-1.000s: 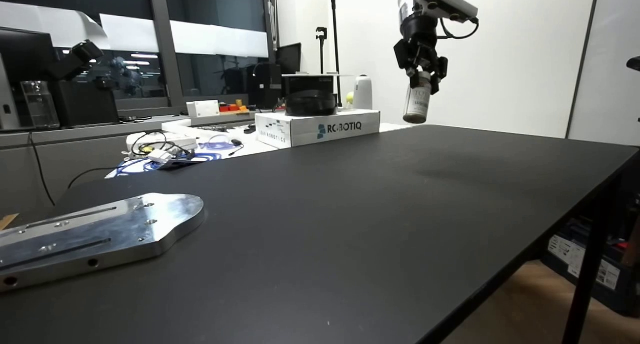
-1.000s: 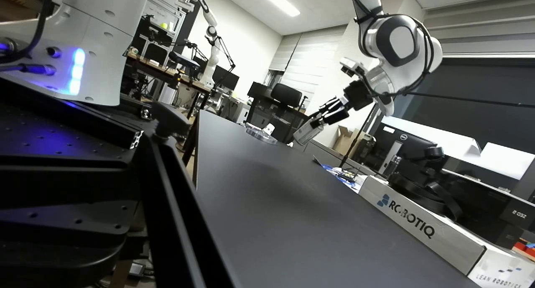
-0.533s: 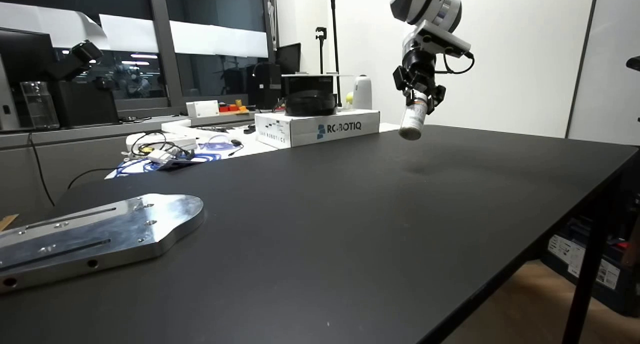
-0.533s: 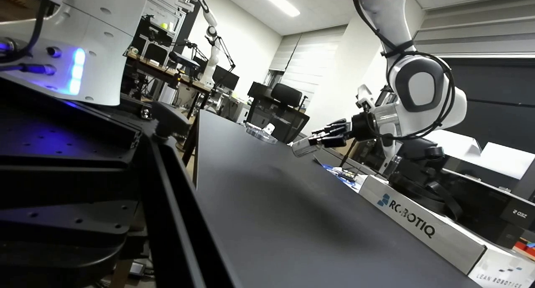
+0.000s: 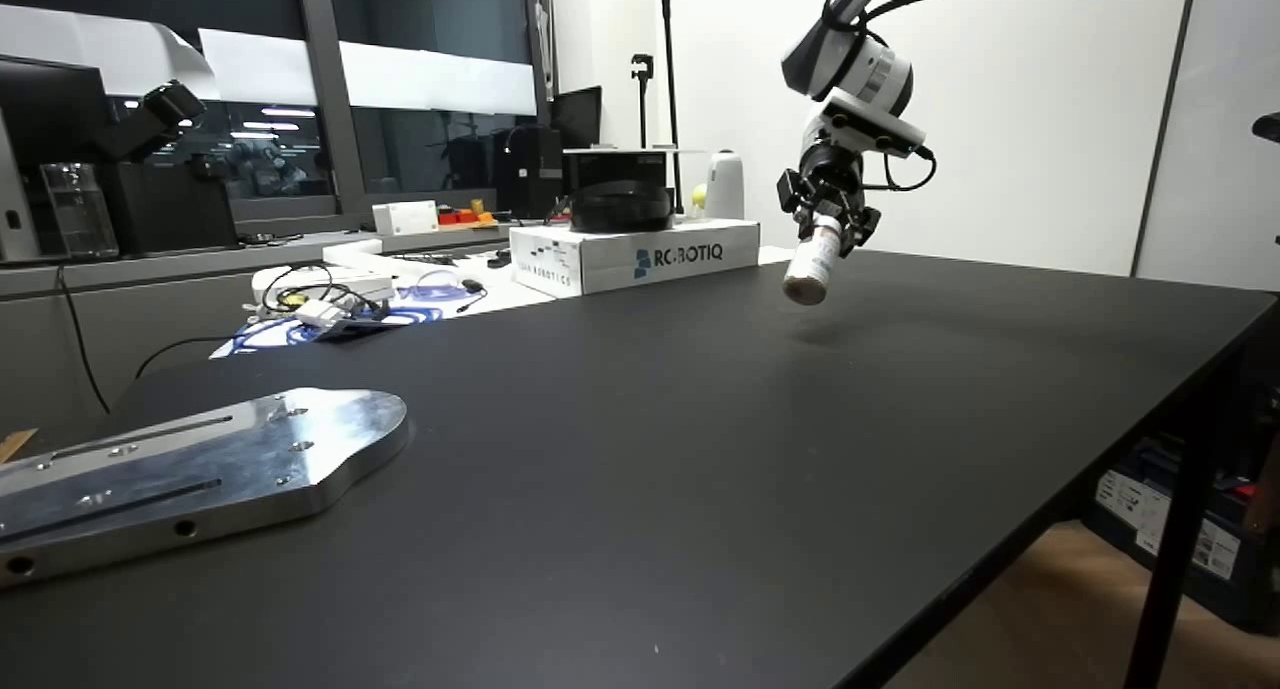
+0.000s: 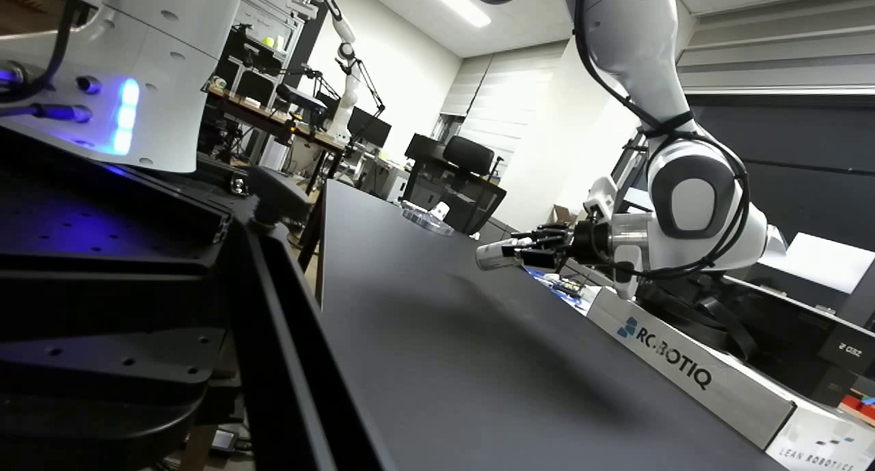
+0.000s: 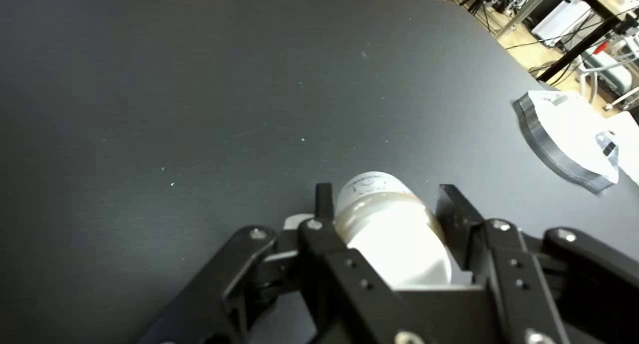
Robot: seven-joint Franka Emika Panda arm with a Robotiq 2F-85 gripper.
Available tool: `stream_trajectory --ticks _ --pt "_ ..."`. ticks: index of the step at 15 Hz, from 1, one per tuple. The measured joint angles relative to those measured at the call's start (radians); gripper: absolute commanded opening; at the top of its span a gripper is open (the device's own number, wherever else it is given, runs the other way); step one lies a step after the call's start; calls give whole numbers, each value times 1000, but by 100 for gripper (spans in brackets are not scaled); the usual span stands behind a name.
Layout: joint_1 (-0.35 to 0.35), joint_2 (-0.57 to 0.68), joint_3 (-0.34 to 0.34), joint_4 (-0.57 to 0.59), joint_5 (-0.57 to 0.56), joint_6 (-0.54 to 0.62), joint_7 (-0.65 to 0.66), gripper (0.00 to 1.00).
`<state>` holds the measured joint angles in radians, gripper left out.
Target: Lay the bottle on its side then place it upside down
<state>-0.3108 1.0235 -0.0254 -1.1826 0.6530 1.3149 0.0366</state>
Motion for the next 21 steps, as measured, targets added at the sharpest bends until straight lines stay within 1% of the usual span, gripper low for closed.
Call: stream_trajectory --ticks 7,14,16,21 --pt "-15 131 0 146 12 -36 101 29" --pt "-21 186 -4 245 1 -50 174 29" --pt "-15 196 -14 275 -35 -41 198 29" --pt "25 205 -23 336 -177 6 232 29"
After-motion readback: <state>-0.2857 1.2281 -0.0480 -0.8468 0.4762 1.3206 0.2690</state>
